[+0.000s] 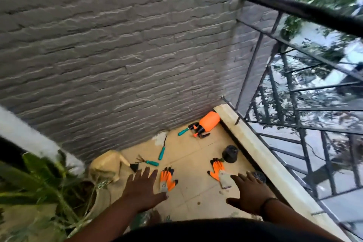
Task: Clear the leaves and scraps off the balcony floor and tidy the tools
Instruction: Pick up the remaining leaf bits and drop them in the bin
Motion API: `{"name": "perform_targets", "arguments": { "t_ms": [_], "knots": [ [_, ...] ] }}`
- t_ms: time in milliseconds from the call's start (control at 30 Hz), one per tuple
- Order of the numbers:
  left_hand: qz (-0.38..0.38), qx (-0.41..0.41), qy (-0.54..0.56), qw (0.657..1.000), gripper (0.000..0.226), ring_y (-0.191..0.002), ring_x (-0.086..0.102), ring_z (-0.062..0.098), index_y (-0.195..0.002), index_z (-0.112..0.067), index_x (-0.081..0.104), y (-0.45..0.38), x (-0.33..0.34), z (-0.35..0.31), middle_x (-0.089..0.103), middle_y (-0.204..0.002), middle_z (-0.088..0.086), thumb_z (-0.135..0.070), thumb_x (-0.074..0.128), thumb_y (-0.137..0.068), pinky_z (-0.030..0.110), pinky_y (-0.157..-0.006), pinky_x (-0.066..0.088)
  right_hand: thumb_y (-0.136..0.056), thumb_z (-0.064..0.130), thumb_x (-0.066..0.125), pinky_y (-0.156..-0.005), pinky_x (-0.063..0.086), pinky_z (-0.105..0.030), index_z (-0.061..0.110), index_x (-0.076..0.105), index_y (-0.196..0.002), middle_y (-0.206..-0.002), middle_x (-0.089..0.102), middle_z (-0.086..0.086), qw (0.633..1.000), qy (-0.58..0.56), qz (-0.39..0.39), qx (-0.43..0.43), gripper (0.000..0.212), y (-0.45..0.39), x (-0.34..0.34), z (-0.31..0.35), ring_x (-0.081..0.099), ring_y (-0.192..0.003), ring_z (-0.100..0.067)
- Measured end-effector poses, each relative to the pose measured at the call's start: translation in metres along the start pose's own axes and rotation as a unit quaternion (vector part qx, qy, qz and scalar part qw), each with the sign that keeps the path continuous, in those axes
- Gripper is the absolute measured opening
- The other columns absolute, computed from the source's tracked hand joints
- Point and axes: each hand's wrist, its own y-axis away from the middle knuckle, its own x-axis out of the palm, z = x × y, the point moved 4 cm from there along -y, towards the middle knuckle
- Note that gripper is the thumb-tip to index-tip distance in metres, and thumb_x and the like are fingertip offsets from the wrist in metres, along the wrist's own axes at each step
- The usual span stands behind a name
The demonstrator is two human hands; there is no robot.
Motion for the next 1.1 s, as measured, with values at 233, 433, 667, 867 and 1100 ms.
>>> {"name": "perform_targets", "arguments": {
  "t_ms": [233,433,667,867,1100],
  "knots": [
    [-0.001,0.151,-0.057,0.987,0.125,-0.152,-0.002,0.029,-0.157,-0.027,-0.002,-0.082,-0.058,-0.044,-0.006,-0.165,0.006,-0.100,0.008,-0.056,0.048,-0.121,0.004,-0.080,0.073,0.049,-0.120,0.013,-0.044,0.029,0.016,-0.154,-0.162,0.010,0.002,0.993,-0.046,-0.010,0.110,0.092,-0.002,-0.013,-0.019,-0.002,-0.150,-0.026],
    [-0.006,0.244,-0.099,0.965,0.125,-0.151,-0.004,0.029,-0.157,-0.027,-0.003,-0.138,-0.104,-0.051,-0.007,-0.165,0.006,-0.099,0.006,-0.055,0.048,-0.120,0.001,-0.082,0.070,0.050,-0.120,0.009,-0.043,0.026,0.010,-0.155,-0.163,0.006,0.001,0.978,-0.076,0.005,0.194,0.094,-0.018,-0.028,-0.002,-0.003,-0.150,-0.027],
    [0.006,0.300,-0.146,0.943,0.099,-0.151,-0.004,0.030,-0.158,-0.025,-0.002,-0.186,-0.133,-0.048,-0.006,-0.165,0.007,-0.081,0.033,-0.084,0.048,-0.121,0.001,-0.079,0.076,0.048,-0.119,0.016,-0.041,0.032,0.012,-0.154,-0.162,0.014,0.003,0.951,-0.157,-0.008,0.268,0.093,-0.020,-0.027,0.017,0.002,-0.150,-0.026],
    [0.000,0.348,-0.181,0.920,0.097,-0.151,-0.002,0.029,-0.158,-0.024,0.001,-0.205,-0.148,-0.082,-0.004,-0.165,0.007,-0.079,0.036,-0.086,0.049,-0.120,0.002,-0.018,0.102,-0.004,-0.117,0.018,-0.040,0.034,0.016,-0.152,-0.160,0.015,0.007,0.921,-0.195,0.013,0.336,0.152,0.007,-0.009,-0.006,0.004,-0.150,-0.025],
    [-0.004,0.371,-0.203,0.906,0.114,-0.151,-0.006,0.029,-0.158,-0.025,0.001,-0.240,-0.166,-0.124,-0.007,-0.165,0.006,-0.095,0.019,-0.070,0.049,-0.121,0.001,-0.066,0.092,0.036,-0.116,0.022,-0.039,0.033,0.019,-0.151,-0.159,0.021,0.006,0.910,-0.227,0.009,0.347,0.106,-0.035,-0.009,-0.044,0.007,-0.150,-0.025]
  ]
}}
